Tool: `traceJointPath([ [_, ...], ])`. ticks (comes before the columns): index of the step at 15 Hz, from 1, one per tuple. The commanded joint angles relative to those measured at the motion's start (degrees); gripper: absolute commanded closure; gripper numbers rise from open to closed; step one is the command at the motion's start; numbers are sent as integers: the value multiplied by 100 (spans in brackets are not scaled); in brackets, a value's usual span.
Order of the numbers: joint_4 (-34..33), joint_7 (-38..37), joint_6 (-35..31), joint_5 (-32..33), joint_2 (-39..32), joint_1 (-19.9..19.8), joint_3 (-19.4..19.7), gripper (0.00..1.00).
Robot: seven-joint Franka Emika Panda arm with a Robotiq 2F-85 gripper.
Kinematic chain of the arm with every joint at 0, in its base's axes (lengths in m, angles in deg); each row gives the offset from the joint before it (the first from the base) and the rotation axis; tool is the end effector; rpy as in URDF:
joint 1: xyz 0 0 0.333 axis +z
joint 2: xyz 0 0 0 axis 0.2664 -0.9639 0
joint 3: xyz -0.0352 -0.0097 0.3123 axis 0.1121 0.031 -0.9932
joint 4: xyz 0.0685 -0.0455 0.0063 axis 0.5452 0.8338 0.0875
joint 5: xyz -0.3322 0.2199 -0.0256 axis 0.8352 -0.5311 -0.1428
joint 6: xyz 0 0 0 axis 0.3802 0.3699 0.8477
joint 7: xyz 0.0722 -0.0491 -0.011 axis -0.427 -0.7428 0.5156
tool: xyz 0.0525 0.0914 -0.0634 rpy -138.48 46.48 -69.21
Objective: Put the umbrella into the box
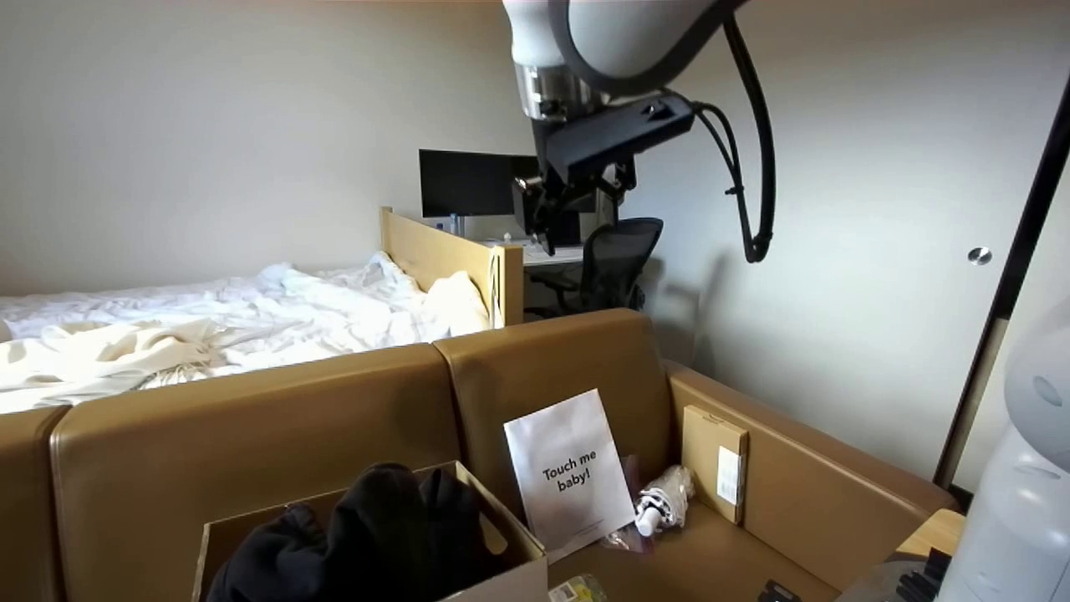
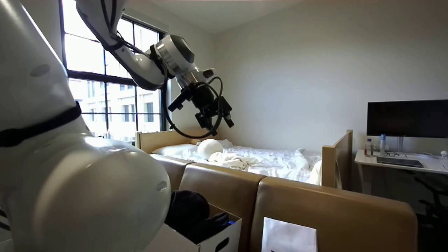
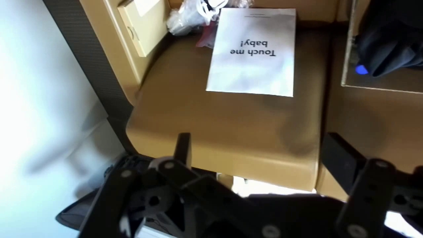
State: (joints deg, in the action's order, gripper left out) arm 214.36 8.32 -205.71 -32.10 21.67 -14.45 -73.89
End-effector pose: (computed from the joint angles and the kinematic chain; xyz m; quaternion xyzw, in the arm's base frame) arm 0.3963 0.1770 0.4839 0.9593 -0.0656 0.1865 0.2017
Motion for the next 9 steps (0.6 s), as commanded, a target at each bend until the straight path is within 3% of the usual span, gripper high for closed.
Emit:
traceJointPath([
  [1, 481, -173, -185, 70, -250, -207, 617, 0],
  [4, 955, 255, -787, -308, -443, -376, 1547, 0],
  [6, 1295, 789, -1597, -612, -640, -523, 2227, 0],
  [9, 1589, 2116, -2625, -1464, -1181, -738, 3200, 0],
])
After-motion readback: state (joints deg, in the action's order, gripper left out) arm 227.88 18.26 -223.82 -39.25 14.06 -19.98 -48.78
